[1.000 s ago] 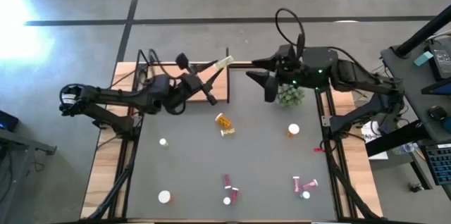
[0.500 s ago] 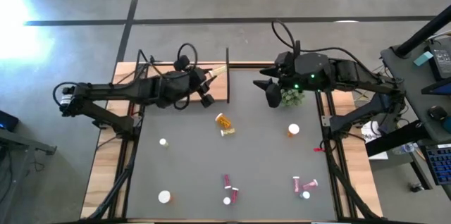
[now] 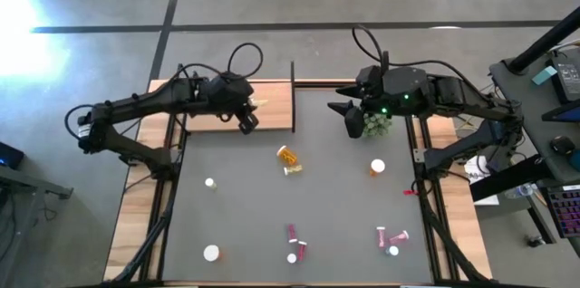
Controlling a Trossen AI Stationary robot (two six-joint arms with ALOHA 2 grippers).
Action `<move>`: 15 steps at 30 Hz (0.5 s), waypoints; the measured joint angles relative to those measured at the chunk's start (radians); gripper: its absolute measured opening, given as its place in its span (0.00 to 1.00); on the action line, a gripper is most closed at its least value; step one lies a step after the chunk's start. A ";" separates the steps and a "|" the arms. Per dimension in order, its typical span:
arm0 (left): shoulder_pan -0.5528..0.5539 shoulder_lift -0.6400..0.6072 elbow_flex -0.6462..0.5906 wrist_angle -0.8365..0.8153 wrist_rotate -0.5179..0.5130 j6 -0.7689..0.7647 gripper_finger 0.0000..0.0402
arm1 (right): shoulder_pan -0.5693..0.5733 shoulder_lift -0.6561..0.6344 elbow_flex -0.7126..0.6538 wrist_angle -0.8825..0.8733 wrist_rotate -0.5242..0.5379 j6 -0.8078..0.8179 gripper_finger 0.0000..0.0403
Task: Pick and place medicine bottles onto shelf by color
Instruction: Put the top left yellow pill bottle on the shelf
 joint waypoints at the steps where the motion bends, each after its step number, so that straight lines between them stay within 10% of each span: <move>1: 0.013 0.003 0.000 -0.034 0.017 0.000 0.25 | 0.000 0.000 0.000 0.000 0.000 -0.001 0.57; 15: 0.130 0.136 0.000 -0.505 0.079 0.030 0.26 | 0.000 0.002 0.000 0.000 -0.001 0.000 0.57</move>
